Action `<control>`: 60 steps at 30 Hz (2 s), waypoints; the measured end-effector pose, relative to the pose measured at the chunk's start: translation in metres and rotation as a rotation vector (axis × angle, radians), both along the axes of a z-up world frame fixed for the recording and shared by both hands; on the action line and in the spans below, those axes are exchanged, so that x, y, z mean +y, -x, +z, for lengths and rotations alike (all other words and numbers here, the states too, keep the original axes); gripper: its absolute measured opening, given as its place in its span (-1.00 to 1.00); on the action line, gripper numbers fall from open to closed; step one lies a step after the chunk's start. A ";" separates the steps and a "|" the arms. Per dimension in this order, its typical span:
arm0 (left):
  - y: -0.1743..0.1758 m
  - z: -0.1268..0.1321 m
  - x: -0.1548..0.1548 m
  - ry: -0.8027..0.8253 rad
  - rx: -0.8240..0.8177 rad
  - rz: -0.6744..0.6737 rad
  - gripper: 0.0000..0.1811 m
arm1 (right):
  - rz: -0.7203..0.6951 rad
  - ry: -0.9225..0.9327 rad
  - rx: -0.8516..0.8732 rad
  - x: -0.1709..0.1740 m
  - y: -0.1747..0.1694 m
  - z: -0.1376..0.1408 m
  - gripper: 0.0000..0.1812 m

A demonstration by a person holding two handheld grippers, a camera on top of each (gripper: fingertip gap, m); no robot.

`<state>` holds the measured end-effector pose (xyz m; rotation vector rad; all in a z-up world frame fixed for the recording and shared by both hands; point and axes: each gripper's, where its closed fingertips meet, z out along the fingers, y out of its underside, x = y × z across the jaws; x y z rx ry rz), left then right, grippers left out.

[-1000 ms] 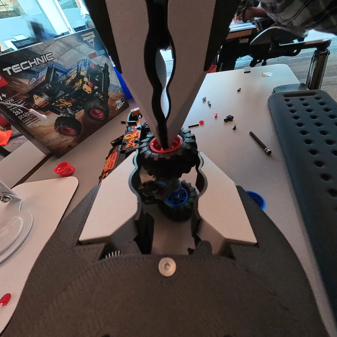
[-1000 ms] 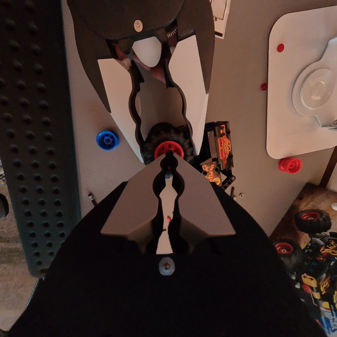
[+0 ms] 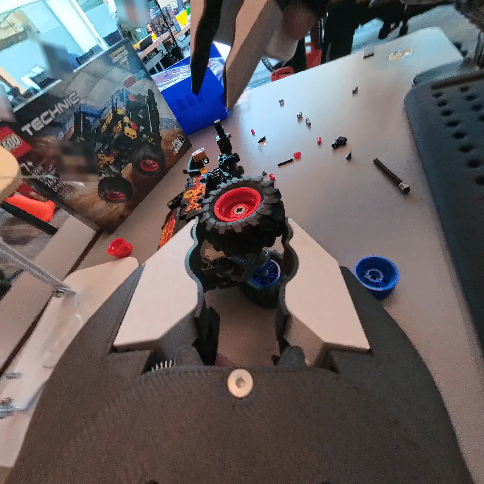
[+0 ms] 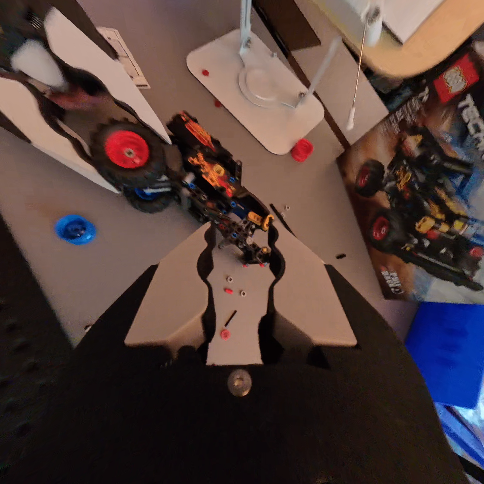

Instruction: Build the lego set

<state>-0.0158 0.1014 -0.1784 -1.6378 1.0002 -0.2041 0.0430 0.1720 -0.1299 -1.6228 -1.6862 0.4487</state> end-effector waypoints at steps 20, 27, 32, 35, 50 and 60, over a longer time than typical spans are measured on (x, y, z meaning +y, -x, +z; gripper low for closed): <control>0.021 0.006 0.003 -0.378 0.604 0.076 -0.35 | -0.015 -0.121 0.042 0.032 0.029 -0.068 -0.37; 0.057 0.005 0.001 -0.457 0.689 0.181 -0.47 | -0.013 -0.139 0.048 0.032 0.051 -0.082 -0.31; 0.050 -0.009 -0.019 -0.416 0.679 0.155 -0.43 | 0.030 -0.122 0.050 0.016 0.038 -0.084 -0.28; 0.046 -0.019 -0.031 -0.351 0.642 0.151 -0.44 | 0.059 -0.103 0.028 0.006 0.030 -0.089 -0.24; 0.070 -0.031 -0.050 -0.127 0.536 0.243 -0.46 | 0.130 -0.101 -0.027 -0.025 0.000 -0.093 -0.19; 0.144 0.093 0.035 -0.326 0.351 0.532 -0.46 | 0.029 -0.226 0.305 0.010 0.024 0.045 -0.22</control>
